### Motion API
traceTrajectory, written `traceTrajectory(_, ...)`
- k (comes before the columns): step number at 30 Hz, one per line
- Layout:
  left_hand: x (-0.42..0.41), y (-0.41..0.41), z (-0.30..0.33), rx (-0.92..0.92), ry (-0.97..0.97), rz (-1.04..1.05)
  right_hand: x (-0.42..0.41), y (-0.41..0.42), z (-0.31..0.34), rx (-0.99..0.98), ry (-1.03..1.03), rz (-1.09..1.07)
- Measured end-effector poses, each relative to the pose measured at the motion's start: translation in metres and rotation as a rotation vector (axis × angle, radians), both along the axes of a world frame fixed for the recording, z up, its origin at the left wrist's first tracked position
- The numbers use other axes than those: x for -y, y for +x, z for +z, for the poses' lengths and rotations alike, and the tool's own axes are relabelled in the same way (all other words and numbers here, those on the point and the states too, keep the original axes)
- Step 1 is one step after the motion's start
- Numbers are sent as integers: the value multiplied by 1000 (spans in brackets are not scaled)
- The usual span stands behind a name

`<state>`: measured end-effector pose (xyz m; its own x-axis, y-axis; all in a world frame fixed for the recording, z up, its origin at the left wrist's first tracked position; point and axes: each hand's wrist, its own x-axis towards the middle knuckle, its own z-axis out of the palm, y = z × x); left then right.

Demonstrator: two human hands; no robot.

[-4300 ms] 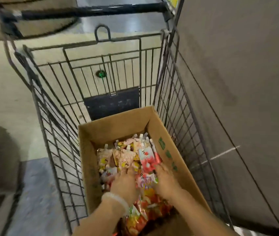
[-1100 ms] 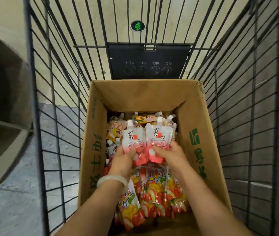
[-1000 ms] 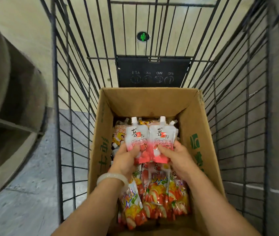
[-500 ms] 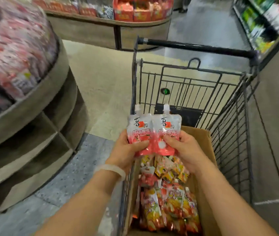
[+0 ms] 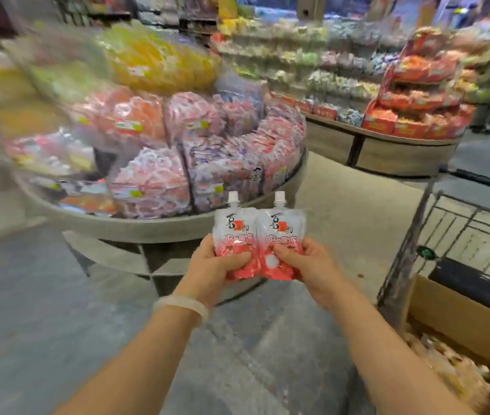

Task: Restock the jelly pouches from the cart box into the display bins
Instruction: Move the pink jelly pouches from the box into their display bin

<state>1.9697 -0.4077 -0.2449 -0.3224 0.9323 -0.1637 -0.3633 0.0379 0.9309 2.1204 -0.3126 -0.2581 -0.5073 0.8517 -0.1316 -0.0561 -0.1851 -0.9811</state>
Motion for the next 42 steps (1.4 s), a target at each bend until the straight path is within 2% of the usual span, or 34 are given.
traceTrajectory(5, 91, -105, 16, -26, 5, 262, 58, -131, 15, 38, 41, 246)
traceTrajectory(11, 164, -206, 27, -25, 11, 539, 105, -270, 30, 5, 71, 493)
traceTrajectory(21, 189, -403, 43, -62, 38, 760, 119, -503, 45, -62, 103, 686)
traceTrajectory(28, 184, -549, 51, -101, 52, 785, 105, -659, 52, -55, 101, 761)
traceTrajectory(33, 178, -653, 34, -49, 69, 766, 105, -761, 34, -26, 82, 771)
traceTrajectory(42, 167, -887, 39, -38, 38, 647, 108, -974, 28, -57, -63, 613)
